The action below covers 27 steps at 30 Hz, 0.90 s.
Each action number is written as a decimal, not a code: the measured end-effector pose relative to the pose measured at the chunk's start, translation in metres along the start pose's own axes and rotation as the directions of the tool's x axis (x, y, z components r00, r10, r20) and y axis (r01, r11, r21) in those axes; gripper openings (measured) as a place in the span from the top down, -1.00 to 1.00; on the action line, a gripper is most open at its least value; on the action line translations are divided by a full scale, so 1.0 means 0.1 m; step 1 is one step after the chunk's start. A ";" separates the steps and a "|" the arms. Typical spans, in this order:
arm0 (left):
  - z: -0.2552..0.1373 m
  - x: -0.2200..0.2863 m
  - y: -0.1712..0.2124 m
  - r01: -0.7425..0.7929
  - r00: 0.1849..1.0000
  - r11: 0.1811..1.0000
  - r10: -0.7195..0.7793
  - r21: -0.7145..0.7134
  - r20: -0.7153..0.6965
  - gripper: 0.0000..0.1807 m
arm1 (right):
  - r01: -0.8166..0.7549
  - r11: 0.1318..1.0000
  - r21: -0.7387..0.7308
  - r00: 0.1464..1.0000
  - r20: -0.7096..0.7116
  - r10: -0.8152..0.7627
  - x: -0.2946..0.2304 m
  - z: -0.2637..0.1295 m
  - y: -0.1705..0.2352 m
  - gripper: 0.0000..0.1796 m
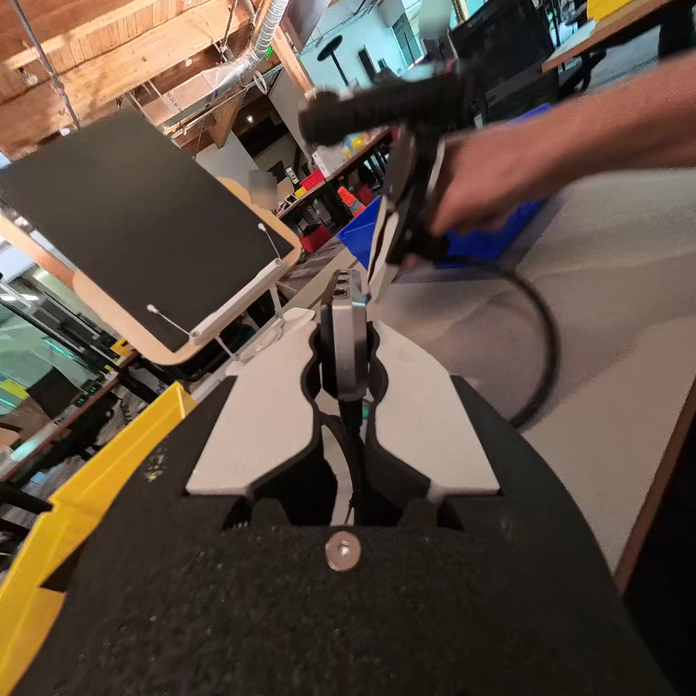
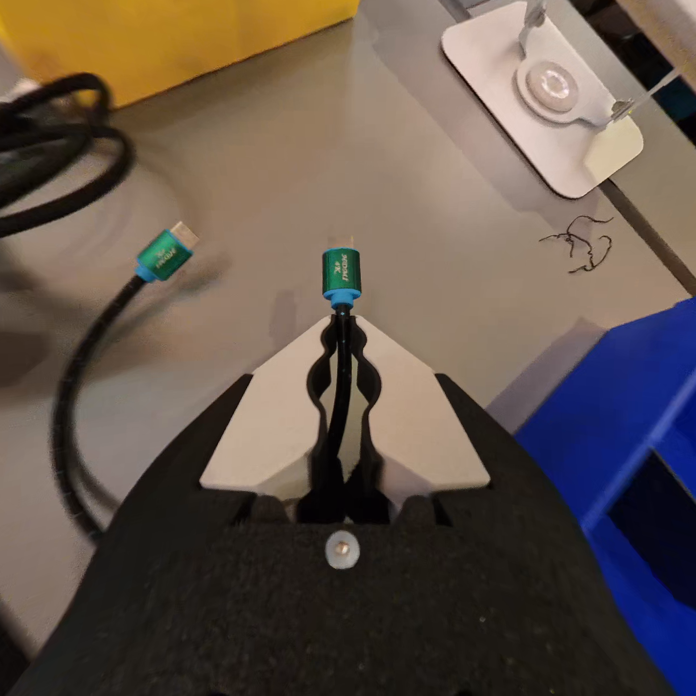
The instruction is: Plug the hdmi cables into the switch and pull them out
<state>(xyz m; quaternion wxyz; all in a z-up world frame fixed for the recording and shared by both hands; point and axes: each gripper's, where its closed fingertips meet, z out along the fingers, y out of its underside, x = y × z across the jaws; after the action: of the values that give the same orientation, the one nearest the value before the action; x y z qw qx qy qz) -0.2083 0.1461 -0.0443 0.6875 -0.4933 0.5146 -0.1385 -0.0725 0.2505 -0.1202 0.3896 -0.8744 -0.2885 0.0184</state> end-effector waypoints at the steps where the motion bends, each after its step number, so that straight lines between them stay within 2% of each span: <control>1: 0.02 -0.01 -0.03 -0.038 0.999 0.999 0.038 0.003 0.004 0.77 | 0.018 1.000 -0.010 0.999 0.030 -0.018 -0.06 -0.21 -0.01 0.94; 4: 0.11 -0.06 -0.14 -0.150 0.989 0.989 0.149 0.014 0.019 0.77 | 0.049 0.999 -0.024 0.996 0.074 -0.047 -0.14 -0.80 -0.01 0.93; 6: 0.19 -0.10 -0.21 -0.198 0.980 0.980 0.198 0.019 0.024 0.77 | 0.044 0.998 -0.050 0.980 0.196 -0.033 -0.31 -1.15 0.03 0.93; 11: 0.41 -0.04 -0.24 -0.260 0.966 0.965 0.259 0.037 0.023 0.77 | 0.072 0.997 0.037 0.922 0.378 -0.080 -0.80 -1.77 0.00 0.94; 17: 0.47 0.31 -0.19 -0.455 0.891 0.889 0.454 0.058 0.024 0.77 | 0.054 0.998 -0.007 0.892 0.449 -0.045 -1.01 -1.74 0.12 0.94; 27: 0.49 0.39 -0.14 -0.503 0.864 0.863 0.500 0.049 0.062 0.77 | 0.036 0.996 -0.086 0.863 0.505 0.013 -1.12 -1.51 0.21 0.94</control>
<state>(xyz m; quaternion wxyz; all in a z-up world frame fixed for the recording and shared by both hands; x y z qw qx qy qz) -0.1454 0.1382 -0.0555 0.7272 -0.3239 0.6039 0.0404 -0.1167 0.0797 -0.0510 0.2595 -0.8545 -0.3862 0.2308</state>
